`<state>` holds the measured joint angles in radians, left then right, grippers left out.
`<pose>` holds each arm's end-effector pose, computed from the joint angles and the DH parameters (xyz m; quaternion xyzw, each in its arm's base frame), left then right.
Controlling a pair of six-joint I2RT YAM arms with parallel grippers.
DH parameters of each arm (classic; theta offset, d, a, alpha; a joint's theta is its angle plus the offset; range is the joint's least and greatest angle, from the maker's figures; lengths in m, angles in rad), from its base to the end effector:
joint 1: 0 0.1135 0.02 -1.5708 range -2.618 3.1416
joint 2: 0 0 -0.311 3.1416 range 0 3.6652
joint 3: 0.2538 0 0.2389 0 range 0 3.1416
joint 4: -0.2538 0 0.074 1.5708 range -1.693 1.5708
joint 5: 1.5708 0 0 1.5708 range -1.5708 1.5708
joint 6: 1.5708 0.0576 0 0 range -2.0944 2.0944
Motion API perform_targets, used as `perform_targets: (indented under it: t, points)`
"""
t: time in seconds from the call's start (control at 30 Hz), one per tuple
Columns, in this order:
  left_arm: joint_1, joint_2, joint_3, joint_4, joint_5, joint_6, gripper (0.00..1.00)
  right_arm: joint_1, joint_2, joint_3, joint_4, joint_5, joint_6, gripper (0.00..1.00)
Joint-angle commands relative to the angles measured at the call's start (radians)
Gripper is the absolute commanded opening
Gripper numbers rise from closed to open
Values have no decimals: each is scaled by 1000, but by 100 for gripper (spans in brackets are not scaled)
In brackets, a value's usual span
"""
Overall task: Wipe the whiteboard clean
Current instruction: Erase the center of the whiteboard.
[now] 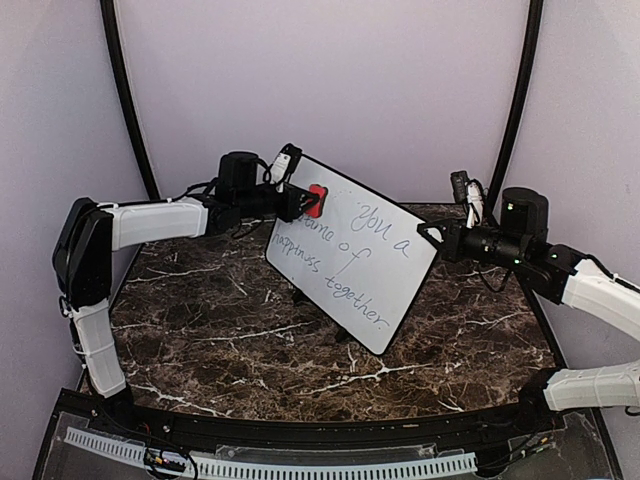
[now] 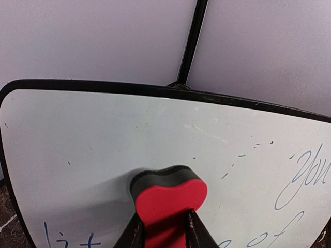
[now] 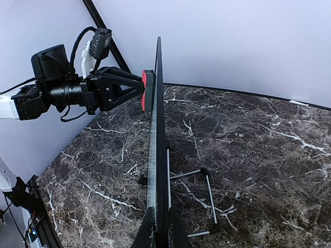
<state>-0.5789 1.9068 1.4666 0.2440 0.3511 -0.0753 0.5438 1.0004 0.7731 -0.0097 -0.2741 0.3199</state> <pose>0.3934 -0.2808 0.3379 0.2969 0.7095 -0.3286 0.5482 0.1774 0.1255 0.3512 -0.1709 0.7641 0.3540 0.5116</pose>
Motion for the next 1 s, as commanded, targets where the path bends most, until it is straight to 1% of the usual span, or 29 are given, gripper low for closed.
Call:
perform_targets:
  t: [0.0, 0.3, 0.43, 0.6, 0.7, 0.83, 0.97]
  points:
    - [-33, 8, -30, 58, 0, -17, 25, 41, -4, -3, -29, -130, -156, 0]
    - [-125, -12, -49, 100, 6, -23, 25, 42, 1, 1, -29, -130, -154, 0]
    - [-144, -17, -74, 121, 6, -41, 25, 41, 5, 3, -29, -131, -157, 0]
    - [-138, -21, -74, 114, -65, -31, 25, 42, 7, 4, -30, -128, -159, 0]
    - [-103, -27, -63, 106, -102, -32, 25, 42, 5, 0, -30, -130, -159, 0]
    - [-58, -34, -49, 97, -124, -16, 26, 42, 2, 0, -29, -129, -158, 0]
    - [-49, -26, -16, 73, -143, 18, 26, 41, 4, 0, -29, -131, -159, 0]
